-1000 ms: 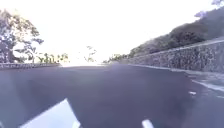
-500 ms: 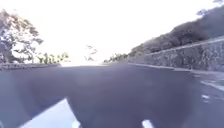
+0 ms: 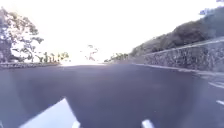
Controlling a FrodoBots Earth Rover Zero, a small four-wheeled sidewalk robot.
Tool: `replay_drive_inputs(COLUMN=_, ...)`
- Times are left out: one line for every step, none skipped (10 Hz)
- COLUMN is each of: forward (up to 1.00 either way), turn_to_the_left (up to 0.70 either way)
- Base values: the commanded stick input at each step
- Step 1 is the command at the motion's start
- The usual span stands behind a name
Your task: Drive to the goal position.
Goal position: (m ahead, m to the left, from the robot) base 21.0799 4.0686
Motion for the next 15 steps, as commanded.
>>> replay_drive_inputs(forward=0.7, turn_to_the_left=0.0)
replay_drive_inputs(forward=0.7, turn_to_the_left=0.0)
replay_drive_inputs(forward=0.7, turn_to_the_left=0.0)
replay_drive_inputs(forward=0.7, turn_to_the_left=0.0)
replay_drive_inputs(forward=0.7, turn_to_the_left=0.0)
replay_drive_inputs(forward=0.7, turn_to_the_left=0.0)
replay_drive_inputs(forward=0.7, turn_to_the_left=0.0)
replay_drive_inputs(forward=0.7, turn_to_the_left=0.0)
replay_drive_inputs(forward=0.7, turn_to_the_left=0.0)
replay_drive_inputs(forward=0.7, turn_to_the_left=0.0)
replay_drive_inputs(forward=0.7, turn_to_the_left=0.0)
replay_drive_inputs(forward=0.7, turn_to_the_left=0.0)
replay_drive_inputs(forward=0.7, turn_to_the_left=0.0)
replay_drive_inputs(forward=0.7, turn_to_the_left=0.0)
replay_drive_inputs(forward=0.7, turn_to_the_left=0.0)
